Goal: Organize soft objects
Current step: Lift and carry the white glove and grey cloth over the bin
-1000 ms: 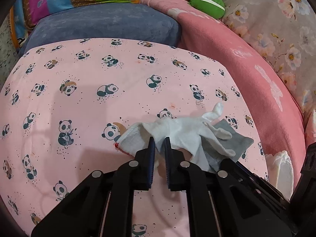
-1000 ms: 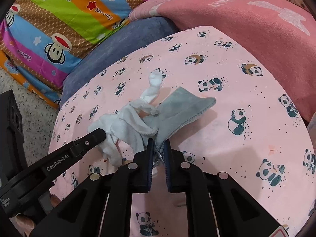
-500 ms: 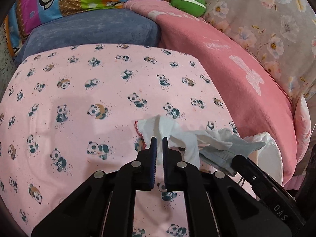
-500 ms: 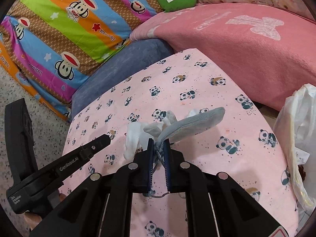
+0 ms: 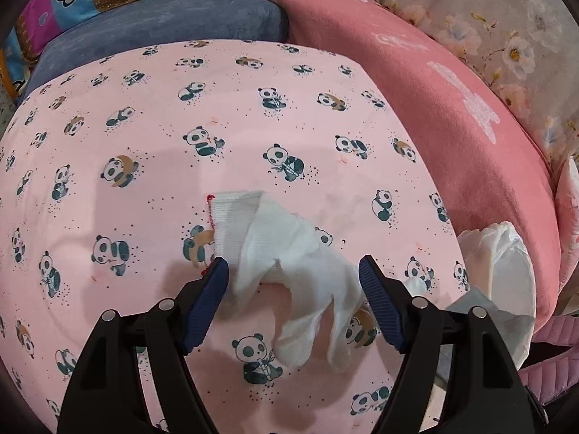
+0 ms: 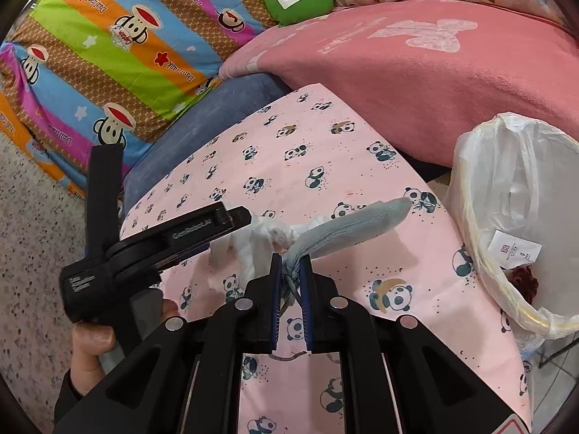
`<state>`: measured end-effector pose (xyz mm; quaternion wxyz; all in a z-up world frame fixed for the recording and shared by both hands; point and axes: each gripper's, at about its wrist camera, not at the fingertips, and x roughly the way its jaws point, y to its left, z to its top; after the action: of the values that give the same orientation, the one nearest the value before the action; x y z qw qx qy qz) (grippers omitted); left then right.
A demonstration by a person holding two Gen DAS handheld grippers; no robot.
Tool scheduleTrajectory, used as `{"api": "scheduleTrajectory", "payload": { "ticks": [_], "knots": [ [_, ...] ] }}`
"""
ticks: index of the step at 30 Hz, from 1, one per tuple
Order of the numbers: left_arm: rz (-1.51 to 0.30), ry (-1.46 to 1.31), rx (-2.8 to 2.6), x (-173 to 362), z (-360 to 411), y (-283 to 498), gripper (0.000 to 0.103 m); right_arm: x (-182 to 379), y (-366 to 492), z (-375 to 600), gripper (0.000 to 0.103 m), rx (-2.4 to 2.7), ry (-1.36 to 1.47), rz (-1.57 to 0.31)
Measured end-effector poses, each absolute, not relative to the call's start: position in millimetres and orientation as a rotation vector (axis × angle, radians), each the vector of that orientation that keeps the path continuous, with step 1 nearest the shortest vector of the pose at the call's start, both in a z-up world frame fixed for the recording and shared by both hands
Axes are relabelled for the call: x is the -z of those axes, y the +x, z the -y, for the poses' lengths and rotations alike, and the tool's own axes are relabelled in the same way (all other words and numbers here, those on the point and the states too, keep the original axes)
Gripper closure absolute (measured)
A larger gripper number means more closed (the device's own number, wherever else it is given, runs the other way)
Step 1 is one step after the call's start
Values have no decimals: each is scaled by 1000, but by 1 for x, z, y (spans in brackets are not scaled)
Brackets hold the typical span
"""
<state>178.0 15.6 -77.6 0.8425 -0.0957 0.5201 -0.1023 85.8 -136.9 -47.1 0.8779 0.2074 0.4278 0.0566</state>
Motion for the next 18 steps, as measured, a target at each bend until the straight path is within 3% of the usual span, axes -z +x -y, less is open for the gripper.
{"api": "scheduleTrajectory", "payload": {
  "ticks": [3, 4, 7, 10, 18],
  "knots": [
    [-1112, -158, 207, 86, -5, 175, 48, 48, 82, 144, 92, -97, 431, -891],
    [-1106, -139, 211, 86, -2, 173, 61, 48, 82, 146, 92, -92, 434, -891],
    [-1129, -148, 242, 84, -1, 170, 85, 52, 80, 155, 92, -77, 458, -891],
    [-1127, -144, 249, 80, 1, 161, 92, 53, 81, 161, 92, -78, 464, -886],
    [-1056, -103, 316, 44, 21, 129, 93, 40, 69, 177, 92, -69, 480, -823]
  ]
}}
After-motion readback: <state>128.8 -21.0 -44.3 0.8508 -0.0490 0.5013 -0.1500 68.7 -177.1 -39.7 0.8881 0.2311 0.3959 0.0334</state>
